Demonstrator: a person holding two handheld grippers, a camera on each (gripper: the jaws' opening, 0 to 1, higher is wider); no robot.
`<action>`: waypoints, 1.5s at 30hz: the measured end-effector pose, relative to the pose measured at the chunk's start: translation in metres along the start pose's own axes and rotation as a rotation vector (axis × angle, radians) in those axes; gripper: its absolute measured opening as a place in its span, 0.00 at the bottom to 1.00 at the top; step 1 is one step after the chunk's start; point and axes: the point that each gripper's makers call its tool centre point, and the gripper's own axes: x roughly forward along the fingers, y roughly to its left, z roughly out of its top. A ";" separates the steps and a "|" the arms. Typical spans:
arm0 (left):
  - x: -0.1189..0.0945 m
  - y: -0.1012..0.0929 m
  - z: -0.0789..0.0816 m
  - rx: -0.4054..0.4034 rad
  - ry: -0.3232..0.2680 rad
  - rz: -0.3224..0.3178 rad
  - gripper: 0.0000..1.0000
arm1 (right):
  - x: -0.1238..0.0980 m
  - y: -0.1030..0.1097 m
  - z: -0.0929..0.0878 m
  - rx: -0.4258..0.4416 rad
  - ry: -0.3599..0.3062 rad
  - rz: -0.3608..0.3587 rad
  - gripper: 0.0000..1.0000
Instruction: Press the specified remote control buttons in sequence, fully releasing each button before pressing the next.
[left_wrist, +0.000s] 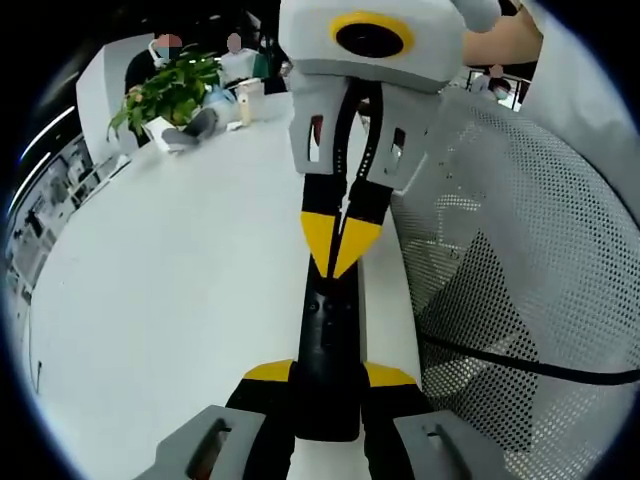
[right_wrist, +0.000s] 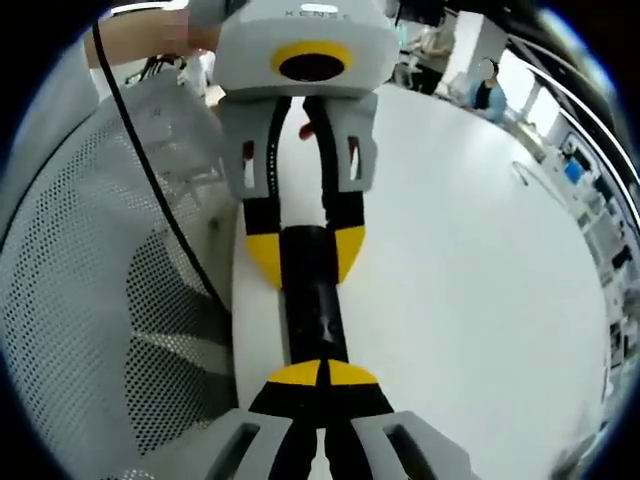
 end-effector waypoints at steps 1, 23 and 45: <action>0.000 0.000 0.000 0.001 0.000 0.000 0.23 | 0.000 -0.001 0.000 0.010 -0.009 0.002 0.00; 0.000 0.000 0.000 0.004 0.008 -0.002 0.23 | -0.004 0.001 -0.007 -0.014 0.026 -0.016 0.00; 0.000 0.000 0.000 0.004 0.009 -0.003 0.23 | -0.001 0.000 0.000 0.042 -0.022 -0.025 0.00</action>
